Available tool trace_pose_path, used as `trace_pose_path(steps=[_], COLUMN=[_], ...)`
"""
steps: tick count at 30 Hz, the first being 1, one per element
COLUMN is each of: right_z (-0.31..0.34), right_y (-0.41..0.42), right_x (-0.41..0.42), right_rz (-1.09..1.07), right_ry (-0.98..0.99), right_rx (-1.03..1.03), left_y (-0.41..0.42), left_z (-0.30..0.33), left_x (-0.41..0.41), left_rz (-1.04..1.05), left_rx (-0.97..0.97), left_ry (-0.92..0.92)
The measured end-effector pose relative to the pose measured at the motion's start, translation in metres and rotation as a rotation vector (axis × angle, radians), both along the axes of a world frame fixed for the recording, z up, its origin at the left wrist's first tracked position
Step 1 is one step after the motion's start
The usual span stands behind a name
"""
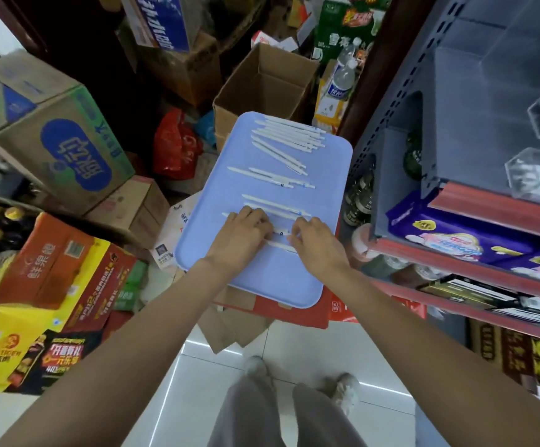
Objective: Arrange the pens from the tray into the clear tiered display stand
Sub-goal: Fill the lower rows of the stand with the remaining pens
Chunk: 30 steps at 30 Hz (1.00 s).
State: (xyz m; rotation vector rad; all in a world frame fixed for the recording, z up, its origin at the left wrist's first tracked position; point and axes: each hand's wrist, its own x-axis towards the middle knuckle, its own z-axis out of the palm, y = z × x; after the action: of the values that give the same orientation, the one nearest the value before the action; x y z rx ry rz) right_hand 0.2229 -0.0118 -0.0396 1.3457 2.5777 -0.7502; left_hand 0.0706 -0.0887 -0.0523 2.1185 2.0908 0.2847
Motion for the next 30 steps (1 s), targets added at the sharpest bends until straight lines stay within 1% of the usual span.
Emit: trace_pose_path(steps=[1,3,5,7,8,11,15,16,18,20,23,24,26,27,30], right_z=[0.000,-0.001,-0.003,-0.006,-0.007,-0.006,-0.002,-0.001,-0.001,-0.002,0.000,0.003,0.011,0.015,0.026], right_y=[-0.001,-0.001,0.001,0.003,0.005,0.008,0.009,0.009,0.007,0.006,0.010,0.013,0.019,0.022,0.025], right_x=[0.001,0.003,0.006,0.009,0.010,0.016,0.026,0.027,0.028,0.028,0.034,0.039,0.050,0.055,0.062], right_rz=[0.007,0.036,0.026,0.024,0.020,-0.090,-0.303,-0.314,-0.289,-0.288,-0.368,-0.402,-0.462,-0.489,-0.576], right_ry=[-0.009,-0.030,-0.019,-0.014,0.004,0.187,0.464,0.486,0.459,0.450,0.537,0.567,0.615,0.635,0.708], right_rx=[-0.019,-0.038,-0.058,-0.058,-0.058,-0.135,-0.347,-0.358,-0.351,-0.337,-0.317,-0.318,-0.307,-0.297,-0.297], left_y=[0.000,0.001,0.003,0.006,0.008,0.013,0.019,0.021,0.021,0.020,0.013,0.011,0.009,0.009,0.009], left_z=[-0.002,-0.003,-0.006,-0.004,-0.004,-0.002,0.007,0.008,0.012,0.011,0.012,0.010,0.015,0.015,0.017], left_x=[-0.001,-0.001,-0.001,-0.001,-0.002,-0.006,-0.004,-0.002,0.004,0.010,0.013,0.013,0.014,0.015,0.019], left_rz=[-0.005,0.054,0.109,0.116,0.096,0.052,0.073,0.069,0.021,-0.033,-0.075,-0.073,-0.036,0.017,0.200], left_rx=[0.003,-0.066,-0.119,-0.149,-0.171,-0.294,-0.410,-0.426,-0.416,-0.390,-0.356,-0.272,-0.173,-0.173,-0.292], left_ry=[0.012,-0.057,-0.046,-0.065,-0.103,-0.265,-0.361,-0.350,-0.239,-0.044,0.228,0.286,0.363,0.367,0.260])
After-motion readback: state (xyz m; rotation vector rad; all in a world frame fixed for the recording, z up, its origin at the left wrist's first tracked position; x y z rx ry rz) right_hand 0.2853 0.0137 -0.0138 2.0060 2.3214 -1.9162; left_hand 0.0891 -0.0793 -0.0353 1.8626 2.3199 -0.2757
